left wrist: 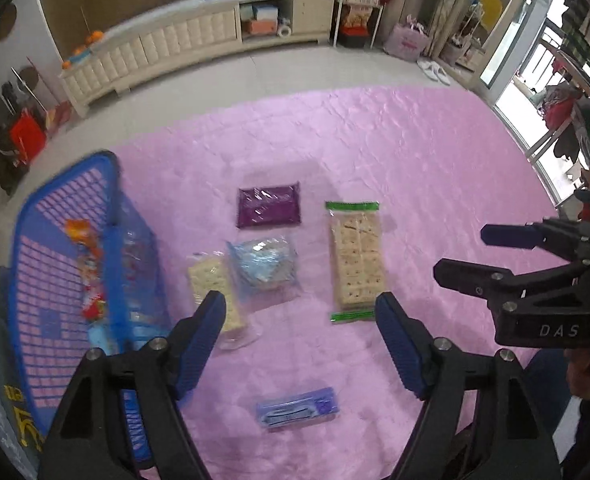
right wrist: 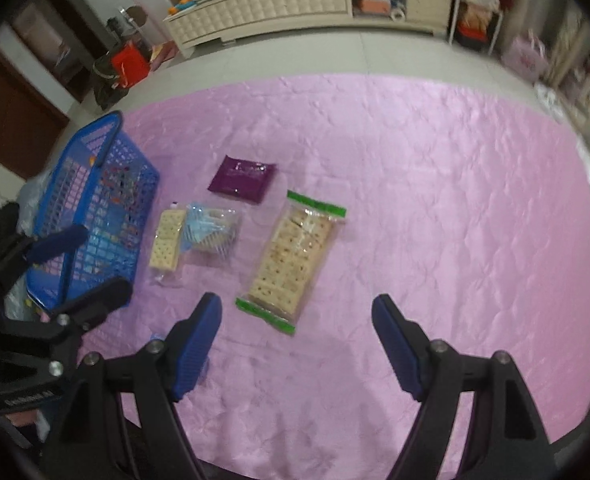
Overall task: Organize snacks
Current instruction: 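Move both tools back toward the cracker packs and biscuit bag, then grasp the blue-striped biscuit bag with the left tool while the right grasps a green-sealed cracker pack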
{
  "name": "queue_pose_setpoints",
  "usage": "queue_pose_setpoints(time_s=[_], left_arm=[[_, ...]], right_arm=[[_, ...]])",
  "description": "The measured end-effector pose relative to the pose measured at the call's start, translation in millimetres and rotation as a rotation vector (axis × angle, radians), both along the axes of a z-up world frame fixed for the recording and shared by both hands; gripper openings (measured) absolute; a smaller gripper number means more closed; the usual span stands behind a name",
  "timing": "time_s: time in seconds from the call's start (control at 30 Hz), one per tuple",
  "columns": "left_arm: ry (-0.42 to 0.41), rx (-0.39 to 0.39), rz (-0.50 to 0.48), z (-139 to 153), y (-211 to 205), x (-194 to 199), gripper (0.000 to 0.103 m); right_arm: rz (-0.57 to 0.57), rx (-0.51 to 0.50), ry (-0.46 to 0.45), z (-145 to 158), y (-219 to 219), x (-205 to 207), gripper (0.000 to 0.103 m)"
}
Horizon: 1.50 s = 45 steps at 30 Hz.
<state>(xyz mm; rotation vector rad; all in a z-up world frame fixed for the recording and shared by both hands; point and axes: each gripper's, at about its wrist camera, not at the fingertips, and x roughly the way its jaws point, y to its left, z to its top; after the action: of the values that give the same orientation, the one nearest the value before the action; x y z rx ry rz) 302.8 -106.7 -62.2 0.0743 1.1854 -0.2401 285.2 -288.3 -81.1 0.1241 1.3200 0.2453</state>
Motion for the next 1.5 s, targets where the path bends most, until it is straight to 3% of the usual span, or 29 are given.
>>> queue_pose_setpoints(time_s=[0.17,0.4,0.7,0.93,1.13,1.2,1.3,1.5], left_arm=[[0.062,0.031,0.041,-26,-5,21,0.075],[0.109,0.086,0.070,-57,-6,50,0.075],[0.221,0.083,0.121,-98,5,83,0.075],[0.219,0.145,0.089,-117,-1,89,0.075],[0.205,0.154,0.130,-127,4,92,0.075],[0.200,0.173,0.107,-128,0,87,0.063],[0.192,0.152,0.110,-125,3,79,0.054],[0.145,0.089,0.136,-104,21,56,0.053]], right_arm=[[-0.041,0.016,0.030,-17,-9,13,0.081],[-0.015,-0.010,0.062,-45,-6,34,0.081],[-0.034,0.010,0.098,-75,-11,55,0.081],[-0.028,0.005,0.117,-83,-16,55,0.081],[-0.041,-0.002,0.144,-89,-15,47,0.081],[-0.041,-0.006,0.146,-90,-12,46,0.081],[-0.057,-0.011,0.146,-90,-10,44,0.081],[-0.142,0.006,0.109,-85,-10,42,0.081]])
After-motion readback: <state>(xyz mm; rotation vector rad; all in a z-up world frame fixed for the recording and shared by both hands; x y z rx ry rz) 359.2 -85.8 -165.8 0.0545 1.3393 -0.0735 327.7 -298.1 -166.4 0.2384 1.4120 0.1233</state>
